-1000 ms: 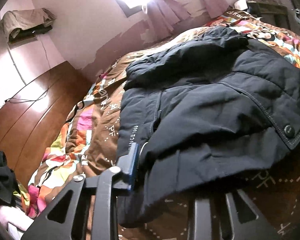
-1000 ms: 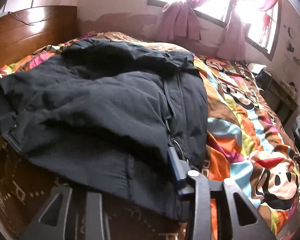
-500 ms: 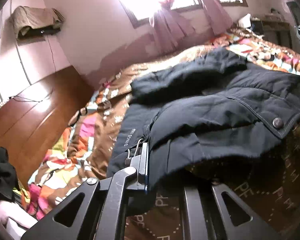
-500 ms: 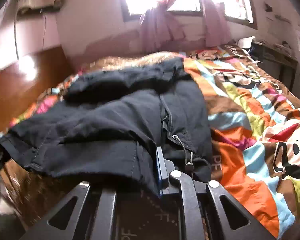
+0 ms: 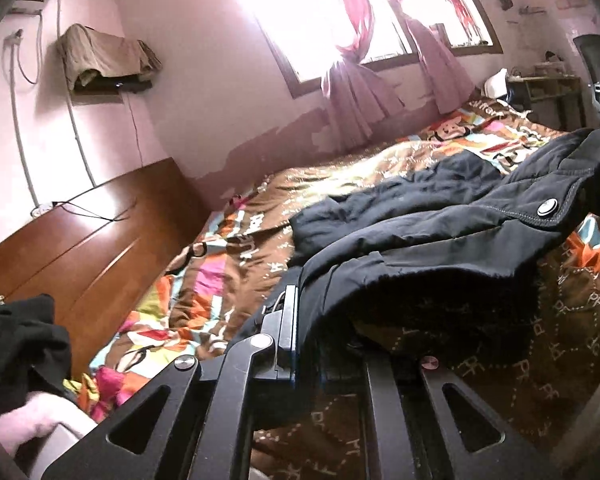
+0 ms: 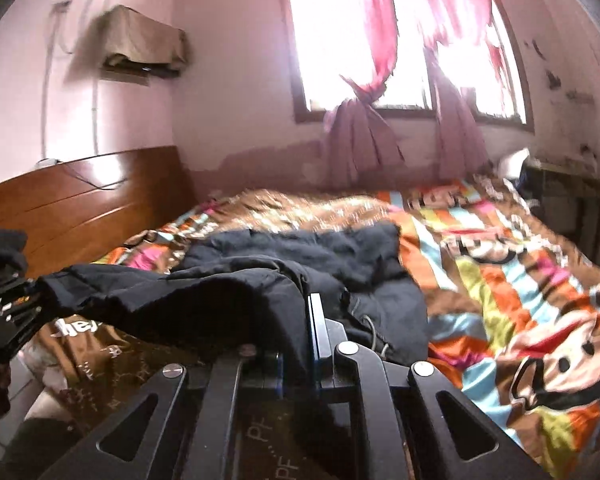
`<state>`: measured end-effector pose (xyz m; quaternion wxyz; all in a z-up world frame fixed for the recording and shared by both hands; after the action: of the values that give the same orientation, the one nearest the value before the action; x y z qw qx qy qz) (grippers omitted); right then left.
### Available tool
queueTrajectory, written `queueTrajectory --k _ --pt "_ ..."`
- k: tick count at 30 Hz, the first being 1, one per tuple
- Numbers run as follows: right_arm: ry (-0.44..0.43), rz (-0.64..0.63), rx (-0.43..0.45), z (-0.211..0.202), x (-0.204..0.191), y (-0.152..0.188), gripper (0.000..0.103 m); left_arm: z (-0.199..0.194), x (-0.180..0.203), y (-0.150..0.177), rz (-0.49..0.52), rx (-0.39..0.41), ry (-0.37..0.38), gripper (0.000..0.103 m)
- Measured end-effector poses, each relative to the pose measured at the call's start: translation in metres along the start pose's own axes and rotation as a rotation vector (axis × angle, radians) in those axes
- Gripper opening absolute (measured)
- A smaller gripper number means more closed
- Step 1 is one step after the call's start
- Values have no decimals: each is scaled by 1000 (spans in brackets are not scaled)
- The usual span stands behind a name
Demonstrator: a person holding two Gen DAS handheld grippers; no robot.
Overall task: Fold large clothes
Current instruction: 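Lift the gripped jacket edge with both grippers and fold it over the body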
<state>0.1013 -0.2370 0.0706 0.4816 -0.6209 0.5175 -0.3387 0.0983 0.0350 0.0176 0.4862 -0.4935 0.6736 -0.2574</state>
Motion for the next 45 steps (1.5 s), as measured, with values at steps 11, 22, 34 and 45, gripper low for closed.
queueTrajectory --k 11,22,34,45 --pt "-67 -93 173 -75 -26 -32 7 -57 -29 -22 -26 70 -1 7" --pt "15 -173 224 -58 -22 -70 6 -46 -38 -68 -15 107 49 7" --pt "62 -102 135 55 12 -96 6 69 -28 -110 -20 91 52 7" --pt "118 -143 55 168 36 -94 6 179 -29 -126 -78 -59 89 7"
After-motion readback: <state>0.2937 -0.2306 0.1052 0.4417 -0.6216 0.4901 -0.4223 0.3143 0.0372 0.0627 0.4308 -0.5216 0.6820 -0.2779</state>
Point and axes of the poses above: each gripper's, at about its wrist camera, not at the fingertips, and z roughly the way its jaws point, x to its right, y to its underside, the point moved 6 cm from there along z, roughly the way its jaws point, and after that the axes turned 2 degrees about -x, right-handed, at the moved point
